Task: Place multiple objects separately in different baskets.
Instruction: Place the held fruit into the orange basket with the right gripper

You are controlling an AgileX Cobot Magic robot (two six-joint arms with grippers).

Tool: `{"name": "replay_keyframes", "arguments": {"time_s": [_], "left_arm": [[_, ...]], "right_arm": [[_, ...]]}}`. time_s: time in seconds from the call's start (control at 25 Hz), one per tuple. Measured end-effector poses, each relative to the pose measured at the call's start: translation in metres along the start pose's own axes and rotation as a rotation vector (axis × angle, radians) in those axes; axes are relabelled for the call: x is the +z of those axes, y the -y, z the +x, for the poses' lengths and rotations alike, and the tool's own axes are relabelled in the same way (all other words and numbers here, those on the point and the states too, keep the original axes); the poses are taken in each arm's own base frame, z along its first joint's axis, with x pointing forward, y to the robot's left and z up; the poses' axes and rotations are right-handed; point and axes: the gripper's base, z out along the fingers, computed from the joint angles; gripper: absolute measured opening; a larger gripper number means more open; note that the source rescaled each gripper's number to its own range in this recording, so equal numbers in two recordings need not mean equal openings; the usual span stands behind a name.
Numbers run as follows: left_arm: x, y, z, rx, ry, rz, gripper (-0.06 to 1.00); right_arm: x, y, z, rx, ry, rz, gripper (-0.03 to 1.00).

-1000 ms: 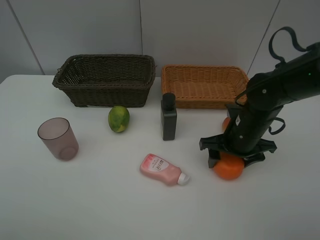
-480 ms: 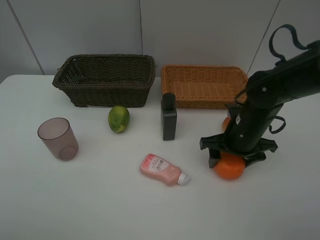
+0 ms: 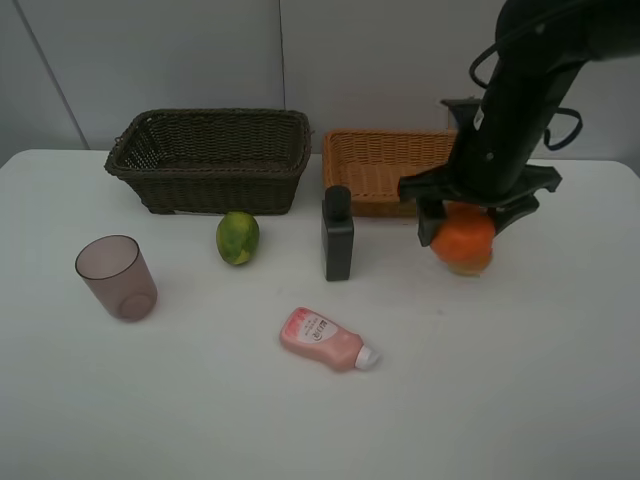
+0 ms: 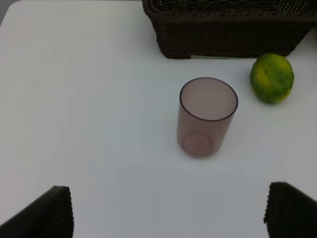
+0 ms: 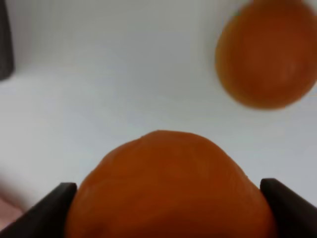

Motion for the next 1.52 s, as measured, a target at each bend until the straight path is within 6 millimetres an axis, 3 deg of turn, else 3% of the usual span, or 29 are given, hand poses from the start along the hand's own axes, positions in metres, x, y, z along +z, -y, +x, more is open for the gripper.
{"name": "replay_keyframes", "arguments": {"time_s": [0.16,0.28,0.48,0.64,1.08,1.32,1.52], "left_arm": [[0.000,0.000,0.000,0.000,0.000,0.000,1.00],[0.000,0.000,0.000,0.000,0.000,0.000,1.00],[0.000,0.000,0.000,0.000,0.000,0.000,1.00],[0.000,0.000,0.000,0.000,0.000,0.000,1.00],[0.000,0.000,0.000,0.000,0.000,0.000,1.00],[0.000,0.000,0.000,0.000,0.000,0.000,1.00],[0.000,0.000,0.000,0.000,0.000,0.000,1.00]], "right_arm": [[-0.024,0.000,-0.035,0.011,0.118,-0.010,0.62],[-0.028,-0.002,-0.061,0.025,0.172,-0.017,0.62],[-0.020,-0.008,-0.101,0.014,0.263,0.005,0.62],[-0.001,-0.011,-0.125,-0.015,0.363,0.014,0.62],[0.069,-0.024,-0.143,-0.052,0.409,-0.023,0.62],[0.085,-0.026,-0.146,-0.057,0.424,-0.034,0.62],[0.094,-0.014,-0.151,-0.045,0.439,-0.025,0.62]]}}
